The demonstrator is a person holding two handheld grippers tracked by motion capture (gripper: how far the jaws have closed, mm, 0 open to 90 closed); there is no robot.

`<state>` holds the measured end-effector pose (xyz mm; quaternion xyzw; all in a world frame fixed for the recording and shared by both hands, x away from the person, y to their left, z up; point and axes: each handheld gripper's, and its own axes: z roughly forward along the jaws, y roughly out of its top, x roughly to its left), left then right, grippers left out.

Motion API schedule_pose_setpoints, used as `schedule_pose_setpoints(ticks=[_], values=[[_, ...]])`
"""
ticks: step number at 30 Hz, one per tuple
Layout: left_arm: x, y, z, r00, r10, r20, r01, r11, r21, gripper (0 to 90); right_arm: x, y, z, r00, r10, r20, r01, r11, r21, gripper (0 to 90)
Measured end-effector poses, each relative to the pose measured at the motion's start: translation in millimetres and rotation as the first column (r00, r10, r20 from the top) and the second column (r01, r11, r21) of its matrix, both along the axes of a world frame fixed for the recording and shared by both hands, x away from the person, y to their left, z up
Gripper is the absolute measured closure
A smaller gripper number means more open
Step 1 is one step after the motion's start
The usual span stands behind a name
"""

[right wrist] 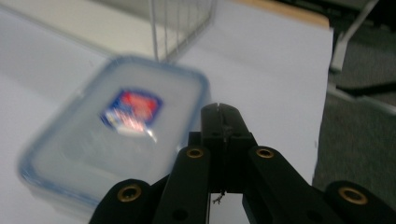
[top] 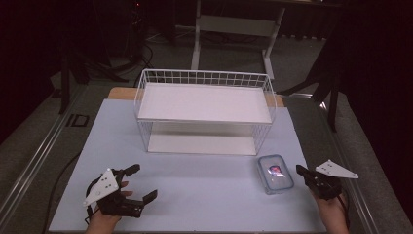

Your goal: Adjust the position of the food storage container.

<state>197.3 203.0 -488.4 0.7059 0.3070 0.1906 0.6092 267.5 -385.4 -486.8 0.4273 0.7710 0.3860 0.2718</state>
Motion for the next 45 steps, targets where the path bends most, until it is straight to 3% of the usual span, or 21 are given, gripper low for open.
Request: schedule_pose_setpoints(ticks=[5,10,15,21,26,27,28,29,30,31,32,33,35,38,40,41,45], values=[[0.6,-1.0,-0.2,1.0000,-0.001,0.000,0.001,1.0000,0.000,1.2,-2.5,-2.7,-17.3,0.9981,-0.020,-0.058,0.019,1.000,-0.024,90.0],[0.0,-1.5,0.8,1.0000,0.000,0.008,0.000,0.9999,0.010,1.2,-5.4,1.5,-30.0,0.9959,0.004,-0.091,-0.006,1.000,-0.019,90.0],[0.2,-0.1,2.2,0.9999,0.003,0.015,-0.003,1.0000,0.006,1.2,-8.0,-0.3,-33.7,0.9925,0.039,-0.116,-0.036,0.999,0.025,90.0],[-0.6,-0.8,2.5,0.9998,-0.002,0.019,0.002,1.0000,0.009,1.2,-11.3,5.3,-34.3,0.9870,0.091,-0.133,-0.087,0.996,0.036,90.0],[-1.0,-2.9,2.4,0.9998,-0.008,0.020,0.008,0.9998,0.017,1.2,-15.9,24.4,-37.2,0.9662,0.202,-0.160,-0.198,0.979,0.044,90.0],[-1.0,-2.9,2.4,0.9998,-0.008,0.020,0.008,0.9998,0.017,1.2,-15.9,24.4,-37.2,0.9662,0.202,-0.160,-0.198,0.979,0.044,90.0],[-1.1,-3.0,2.4,0.9998,-0.009,0.019,0.008,0.9998,0.018,1.2,-16.8,32.8,-40.2,0.9525,0.253,-0.170,-0.249,0.968,0.041,90.0],[-1.1,-3.1,2.4,0.9998,-0.008,0.018,0.008,0.9998,0.021,1.2,-16.8,32.8,-40.2,0.9525,0.253,-0.170,-0.249,0.968,0.041,90.0],[-0.9,-3.2,2.2,0.9998,-0.009,0.018,0.009,0.9998,0.018,1.2,-17.1,40.4,-42.5,0.9383,0.297,-0.177,-0.296,0.955,0.034,90.0],[-0.9,-3.2,2.2,0.9998,-0.009,0.018,0.009,0.9998,0.018,1.2,-17.1,40.4,-42.5,0.9383,0.297,-0.177,-0.296,0.955,0.034,90.0],[-1.0,-3.2,2.2,0.9998,-0.008,0.017,0.008,0.9998,0.019,1.2,-16.0,43.5,-41.5,0.9296,0.321,-0.181,-0.320,0.947,0.036,90.0],[-1.1,-3.0,2.3,0.9998,-0.008,0.018,0.007,0.9998,0.019,1.2,-15.3,43.1,-40.0,0.9278,0.327,-0.180,-0.324,0.945,0.043,90.0],[-1.3,-2.7,2.4,0.9998,-0.008,0.019,0.007,0.9998,0.020,1.2,-12.4,38.2,-36.2,0.9347,0.314,-0.166,-0.313,0.949,0.034,90.0],[-0.9,-2.4,2.1,0.9998,-0.008,0.016,0.007,0.9998,0.018,1.2,-3.0,27.4,-31.1,0.9549,0.257,-0.149,-0.256,0.966,0.023,90.0],[-0.8,-2.8,2.0,0.9999,-0.006,0.014,0.006,0.9999,0.015,1.2,5.5,21.8,-27.5,0.9622,0.230,-0.146,-0.229,0.973,0.026,90.0],[-0.8,-2.8,2.0,0.9999,-0.006,0.014,0.006,0.9999,0.015,1.2,5.5,21.8,-27.5,0.9622,0.230,-0.146,-0.229,0.973,0.026,90.0],[-2.1,-2.9,2.5,0.9998,-0.007,0.019,0.007,0.9997,0.023,1.2,11.6,28.0,-30.8,0.9427,0.276,-0.187,-0.278,0.960,0.016,90.0]])
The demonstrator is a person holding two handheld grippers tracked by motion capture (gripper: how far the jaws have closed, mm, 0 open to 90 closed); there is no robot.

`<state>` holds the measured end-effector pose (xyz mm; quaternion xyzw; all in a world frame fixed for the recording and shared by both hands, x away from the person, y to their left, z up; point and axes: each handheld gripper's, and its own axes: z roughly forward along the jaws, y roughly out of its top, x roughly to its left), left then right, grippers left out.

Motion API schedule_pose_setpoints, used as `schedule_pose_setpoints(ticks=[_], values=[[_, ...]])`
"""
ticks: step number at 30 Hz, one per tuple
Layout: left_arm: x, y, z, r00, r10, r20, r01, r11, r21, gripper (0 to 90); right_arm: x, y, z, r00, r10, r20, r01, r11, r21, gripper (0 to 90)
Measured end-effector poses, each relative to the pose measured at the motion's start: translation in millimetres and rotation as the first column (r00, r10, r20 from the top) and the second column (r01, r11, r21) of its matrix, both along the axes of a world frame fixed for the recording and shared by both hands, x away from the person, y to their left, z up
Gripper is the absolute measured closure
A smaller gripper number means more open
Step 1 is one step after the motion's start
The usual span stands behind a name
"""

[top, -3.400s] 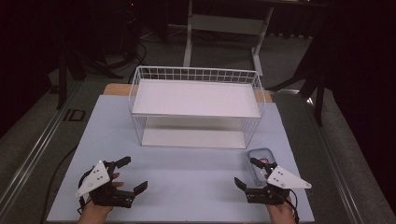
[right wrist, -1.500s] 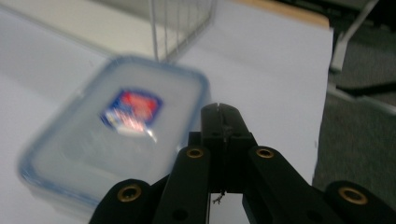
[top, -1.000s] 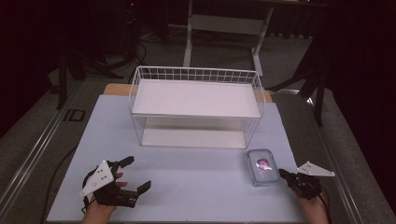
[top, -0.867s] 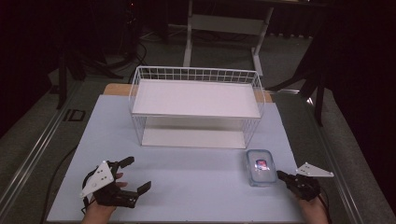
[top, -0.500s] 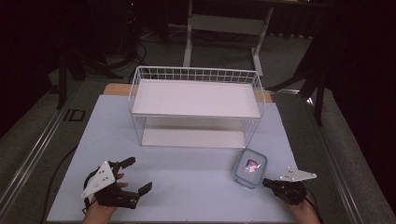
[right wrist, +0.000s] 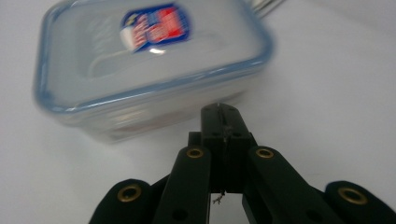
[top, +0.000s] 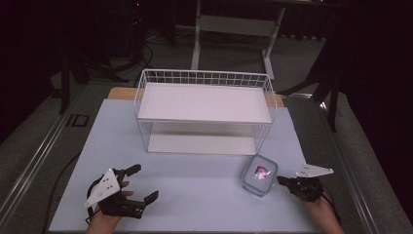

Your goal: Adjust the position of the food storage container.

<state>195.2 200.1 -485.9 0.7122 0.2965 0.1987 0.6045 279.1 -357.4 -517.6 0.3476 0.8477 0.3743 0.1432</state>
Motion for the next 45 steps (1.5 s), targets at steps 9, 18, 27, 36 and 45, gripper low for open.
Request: schedule_pose_setpoints(ticks=[9,18,27,36,45], values=[[0.0,-0.5,-0.6,1.0000,0.000,-0.005,0.000,1.0000,-0.002,1.1,-5.5,25.1,-8.8,0.9932,0.111,-0.035,-0.110,0.993,0.035,90.0],[-0.1,-0.6,-0.9,1.0000,-0.003,-0.006,0.003,1.0000,0.003,1.2,-3.9,48.5,-1.2,0.9777,0.207,-0.036,-0.206,0.978,0.024,90.0],[0.2,-0.1,-1.3,1.0000,-0.002,-0.007,0.002,1.0000,0.001,1.2,32.1,19.5,6.8,0.9993,0.034,0.017,-0.033,0.998,-0.052,90.0],[0.9,-0.1,-2.2,0.9999,-0.002,-0.014,0.002,1.0000,-0.002,1.2,65.9,20.2,4.9,0.9992,-0.039,-0.009,0.039,0.999,0.006,90.0],[1.7,-1.0,-2.5,0.9999,-0.008,-0.014,0.008,1.0000,0.001,1.2,47.1,25.5,1.3,0.9987,0.025,-0.044,-0.023,0.999,0.031,90.0]])
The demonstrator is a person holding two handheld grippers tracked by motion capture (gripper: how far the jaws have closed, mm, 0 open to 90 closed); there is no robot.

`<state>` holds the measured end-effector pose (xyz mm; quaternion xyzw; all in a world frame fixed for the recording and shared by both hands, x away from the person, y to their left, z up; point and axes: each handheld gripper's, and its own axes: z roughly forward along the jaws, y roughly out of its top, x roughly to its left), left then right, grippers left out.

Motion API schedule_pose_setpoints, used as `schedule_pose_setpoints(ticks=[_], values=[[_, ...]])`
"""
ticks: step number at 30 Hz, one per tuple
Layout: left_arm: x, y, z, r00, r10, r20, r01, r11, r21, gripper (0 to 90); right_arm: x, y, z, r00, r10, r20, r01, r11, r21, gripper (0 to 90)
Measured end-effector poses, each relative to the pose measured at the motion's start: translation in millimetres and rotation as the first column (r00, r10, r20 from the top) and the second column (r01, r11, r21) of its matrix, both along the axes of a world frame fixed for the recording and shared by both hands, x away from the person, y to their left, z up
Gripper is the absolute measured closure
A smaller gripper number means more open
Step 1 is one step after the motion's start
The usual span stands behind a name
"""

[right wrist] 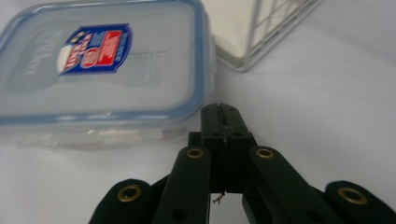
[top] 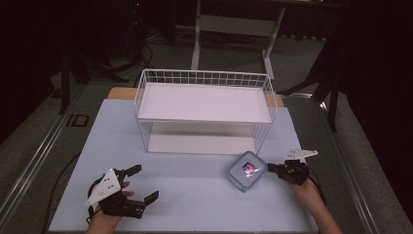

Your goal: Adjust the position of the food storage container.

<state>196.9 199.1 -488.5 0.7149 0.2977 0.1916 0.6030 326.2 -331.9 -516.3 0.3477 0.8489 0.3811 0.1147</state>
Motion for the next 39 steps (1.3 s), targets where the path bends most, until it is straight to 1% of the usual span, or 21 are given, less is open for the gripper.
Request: schedule_pose_setpoints(ticks=[2,4,5,7,8,10,11,13,15,17,19,21,22,24,26,28,31,33,35,36,39], values=[[-0.2,-0.3,0.0,1.0000,-0.001,0.000,0.001,1.0000,-0.001,1.2,-5.2,3.3,0.4,0.9996,0.026,-0.006,-0.026,1.000,0.000,90.0],[-0.2,-0.3,0.1,1.0000,-0.001,0.000,0.001,1.0000,0.001,1.2,-10.4,8.7,-0.2,0.9977,0.066,-0.011,-0.066,0.998,0.001,90.0],[-0.1,-0.2,0.0,1.0000,-0.001,-0.001,0.001,1.0000,-0.002,1.2,-13.0,12.6,-1.2,0.9952,0.095,-0.023,-0.095,0.995,0.006,90.0],[0.0,-0.2,0.0,1.0000,0.000,-0.002,0.000,1.0000,-0.001,1.2,-17.1,21.2,-3.5,0.9890,0.144,-0.034,-0.145,0.989,-0.017,90.0],[0.0,-0.1,0.0,1.0000,0.001,-0.001,-0.001,1.0000,-0.001,1.2,-16.6,23.4,-4.4,0.9868,0.155,-0.048,-0.156,0.988,-0.019,90.0],[-0.3,0.0,0.2,1.0000,0.000,0.000,0.000,1.0000,-0.003,1.2,-12.0,23.3,-5.6,0.9894,0.139,-0.041,-0.141,0.990,-0.033,90.0],[-0.5,0.0,0.4,1.0000,0.001,0.002,-0.001,1.0000,-0.002,1.2,-8.6,21.8,-6.0,0.9915,0.123,-0.041,-0.125,0.991,-0.038,90.0],[-0.5,0.4,0.4,1.0000,0.001,0.002,-0.001,1.0000,-0.002,1.2,1.7,17.0,-6.4,0.9973,0.066,-0.032,-0.067,0.997,-0.045,90.0],[0.3,0.6,0.0,1.0000,0.002,-0.001,-0.002,1.0000,-0.001,1.2,8.9,16.1,-5.6,0.9992,0.037,-0.016,-0.038,0.998,-0.051,90.0],[0.7,0.4,-0.3,1.0000,0.001,-0.003,-0.001,1.0000,-0.001,1.2,15.7,18.2,-3.4,0.9998,0.018,0.000,-0.018,0.998,-0.054,90.0],[0.5,-0.3,-0.3,1.0000,-0.001,-0.003,0.001,1.0000,0.000,1.2,21.2,21.2,-1.9,0.9999,0.009,0.004,-0.009,0.999,-0.034,90.0],[0.3,-0.5,-0.2,1.0000,-0.004,-0.004,0.004,1.0000,0.002,1.2,25.0,24.2,-2.4,1.0000,0.005,-0.001,-0.005,1.000,-0.019,90.0],[0.2,-0.6,-0.2,1.0000,-0.005,-0.004,0.005,1.0000,0.002,1.2,25.8,25.5,-3.1,0.9998,0.013,-0.017,-0.014,1.000,-0.012,90.0],[0.1,-0.2,-0.1,1.0000,-0.005,-0.003,0.005,1.0000,0.002,1.2,23.2,28.9,-4.1,0.9988,0.043,-0.026,-0.043,0.999,-0.014,90.0],[0.2,0.2,-0.1,1.0000,-0.004,-0.005,0.004,1.0000,-0.002,1.2,18.1,30.9,-4.1,0.9980,0.053,-0.035,-0.054,0.998,-0.019,90.0],[0.2,0.3,0.1,1.0000,-0.003,-0.004,0.003,1.0000,-0.002,1.2,12.7,30.4,-3.8,0.9970,0.068,-0.038,-0.068,0.998,-0.013,90.0],[-0.6,-0.4,0.3,1.0000,-0.004,-0.002,0.004,1.0000,-0.001,1.2,1.2,30.9,-3.5,0.9941,0.093,-0.055,-0.093,0.996,-0.001,90.0],[-0.7,-0.5,0.3,1.0000,-0.005,-0.003,0.005,1.0000,-0.001,1.2,-5.4,32.7,-4.0,0.9929,0.101,-0.063,-0.101,0.995,-0.007,90.0],[0.2,-0.7,0.0,1.0000,-0.005,-0.005,0.005,1.0000,0.002,1.2,-10.7,35.3,-5.8,0.9905,0.113,-0.078,-0.113,0.994,0.008,90.0],[0.6,-0.9,-0.2,1.0000,-0.005,-0.006,0.005,1.0000,0.003,1.2,-12.8,37.7,-6.5,0.9893,0.119,-0.085,-0.119,0.993,0.003,90.0],[0.5,-2.1,-0.3,0.9999,-0.009,-0.007,0.009,0.9999,0.008,1.2,-18.9,48.8,-7.7,0.9806,0.170,-0.097,-0.170,0.985,0.013,90.0]])
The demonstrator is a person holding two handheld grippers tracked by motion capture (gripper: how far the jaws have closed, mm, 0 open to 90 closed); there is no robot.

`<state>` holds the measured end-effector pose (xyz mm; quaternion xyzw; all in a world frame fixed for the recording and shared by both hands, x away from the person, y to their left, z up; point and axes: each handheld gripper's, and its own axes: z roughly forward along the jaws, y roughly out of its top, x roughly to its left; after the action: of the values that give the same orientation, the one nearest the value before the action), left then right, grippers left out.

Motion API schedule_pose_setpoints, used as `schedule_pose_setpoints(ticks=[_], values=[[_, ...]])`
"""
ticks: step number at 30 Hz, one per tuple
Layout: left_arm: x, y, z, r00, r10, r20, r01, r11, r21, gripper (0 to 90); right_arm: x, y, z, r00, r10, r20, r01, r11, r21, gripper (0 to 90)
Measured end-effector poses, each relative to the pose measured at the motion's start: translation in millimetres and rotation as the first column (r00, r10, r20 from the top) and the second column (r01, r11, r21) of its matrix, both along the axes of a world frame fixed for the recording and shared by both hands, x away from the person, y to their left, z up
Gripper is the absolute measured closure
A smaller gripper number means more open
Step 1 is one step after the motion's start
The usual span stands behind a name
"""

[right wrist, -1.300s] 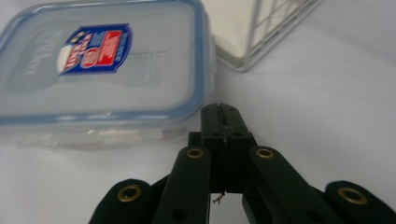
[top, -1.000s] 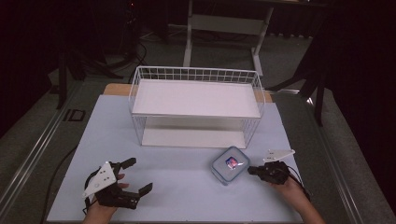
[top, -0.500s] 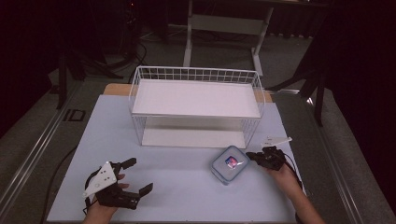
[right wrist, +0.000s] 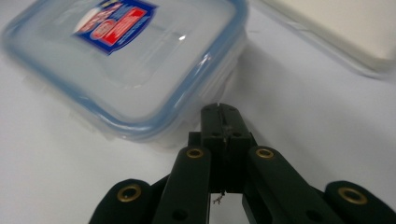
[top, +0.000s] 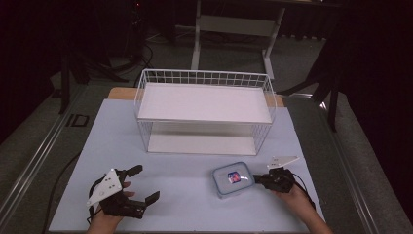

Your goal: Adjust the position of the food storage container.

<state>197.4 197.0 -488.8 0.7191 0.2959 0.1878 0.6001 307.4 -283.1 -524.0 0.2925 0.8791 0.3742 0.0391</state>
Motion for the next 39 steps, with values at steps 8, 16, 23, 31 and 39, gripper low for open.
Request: schedule_pose_setpoints(ticks=[8,16,23,31,39], values=[[0.2,-0.1,-0.8,1.0000,-0.001,-0.006,0.001,1.0000,0.000,1.2,-7.8,26.3,3.0,0.9974,0.070,-0.021,-0.069,0.998,0.005,90.0],[0.7,-0.8,-1.5,0.9999,-0.006,-0.014,0.006,0.9999,0.009,1.2,-10.5,54.5,2.7,0.9913,0.128,-0.030,-0.128,0.992,0.003,90.0],[1.0,-2.1,-2.7,0.9996,-0.015,-0.025,0.016,0.9998,0.015,1.2,-10.7,75.4,3.1,0.9862,0.163,-0.032,-0.163,0.987,0.003,90.0],[1.6,-4.0,-4.2,0.9990,-0.027,-0.035,0.028,0.9995,0.014,1.2,-8.6,91.8,2.9,0.9855,0.168,-0.023,-0.168,0.986,-0.002,90.0],[3.0,-5.8,-6.0,0.9979,-0.042,-0.050,0.043,0.9989,0.017,1.2,-7.7,102.0,1.8,0.9852,0.171,-0.007,-0.171,0.985,-0.001,90.0]])
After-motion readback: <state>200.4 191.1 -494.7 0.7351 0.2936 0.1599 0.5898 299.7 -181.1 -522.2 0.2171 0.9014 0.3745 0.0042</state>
